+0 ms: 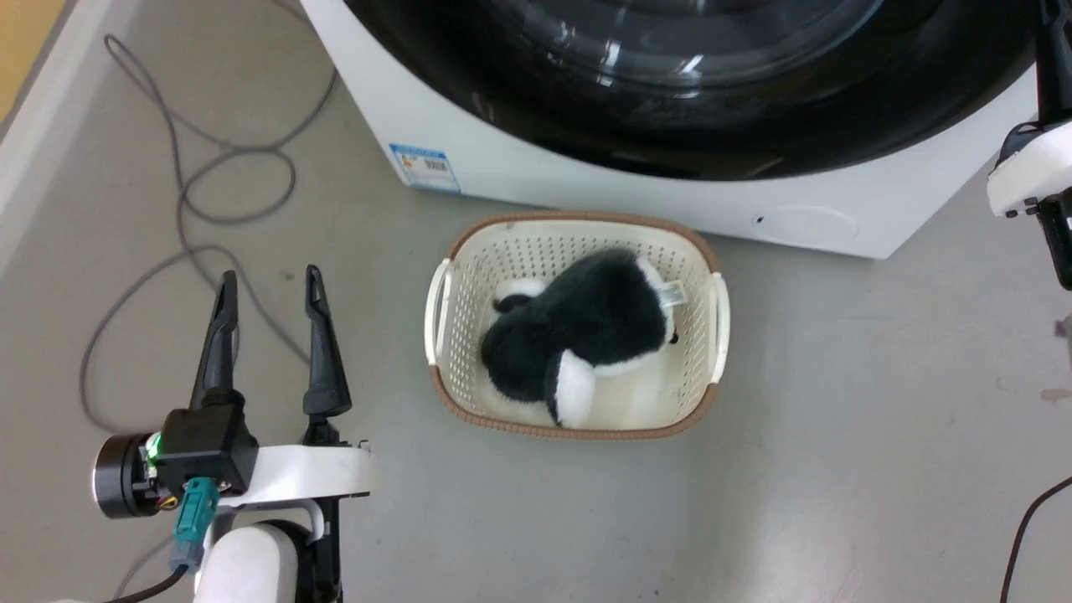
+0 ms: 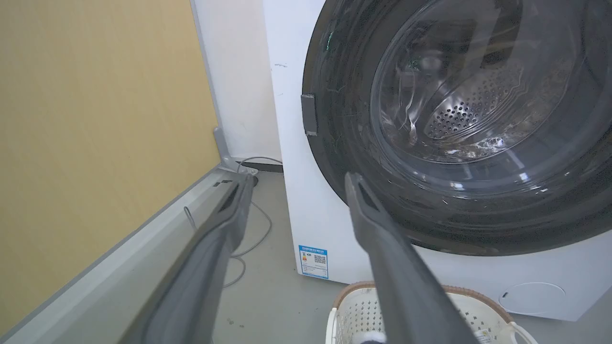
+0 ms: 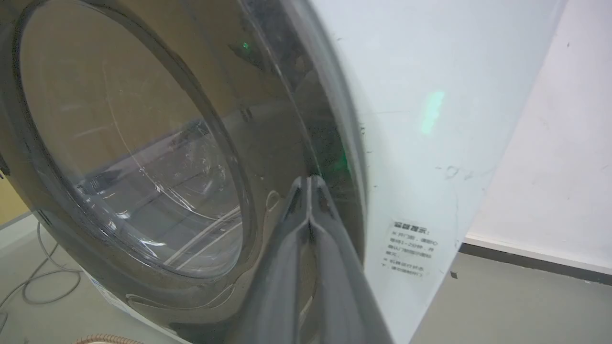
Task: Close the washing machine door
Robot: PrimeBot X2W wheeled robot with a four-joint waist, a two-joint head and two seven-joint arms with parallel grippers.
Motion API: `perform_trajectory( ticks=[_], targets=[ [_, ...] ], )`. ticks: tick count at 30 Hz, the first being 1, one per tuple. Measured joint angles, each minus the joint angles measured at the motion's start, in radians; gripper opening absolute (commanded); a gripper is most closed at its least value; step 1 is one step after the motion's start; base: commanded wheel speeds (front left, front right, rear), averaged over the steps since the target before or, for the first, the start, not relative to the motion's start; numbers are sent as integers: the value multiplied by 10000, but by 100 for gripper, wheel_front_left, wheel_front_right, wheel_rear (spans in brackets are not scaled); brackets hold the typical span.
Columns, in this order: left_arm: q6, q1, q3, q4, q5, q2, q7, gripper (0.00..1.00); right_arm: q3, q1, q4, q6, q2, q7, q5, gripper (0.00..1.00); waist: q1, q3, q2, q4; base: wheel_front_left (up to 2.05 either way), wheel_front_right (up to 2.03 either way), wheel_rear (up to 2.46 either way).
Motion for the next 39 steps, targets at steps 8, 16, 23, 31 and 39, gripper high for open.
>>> perform_trajectory(
  ticks=[8, 16, 23, 31, 39],
  targets=[
    [31, 339, 330, 159, 98, -6, 0, 100, -399, 1725, -2594, -6, 435, 0, -560, 0, 0, -839, 0, -417, 0, 0, 0],
    [-44, 883, 593, 360, 265, 6, 0, 100, -650, 4077, -4773, -6, 1360, -2, -1076, 0, -1, -1860, 0, -1055, 0, 0, 0],
    [-61, 1390, 690, 520, 336, 8, 0, 100, -686, 6011, -5626, -6, 2038, 0, -1083, 15, -1, -2652, 1, -1585, 0, 0, 0],
    [-105, 2112, 859, 708, 332, 8, 2, 100, -497, 7763, -5906, -6, 2560, 0, -337, 100, -1, -3506, 0, -2079, 0, 0, 0],
    [-105, 2354, 798, 838, 360, 6, 0, 100, -424, 9039, -6456, -6, 2627, 0, -282, 100, -1, -3882, 0, -2328, 0, 0, 0]
  ],
)
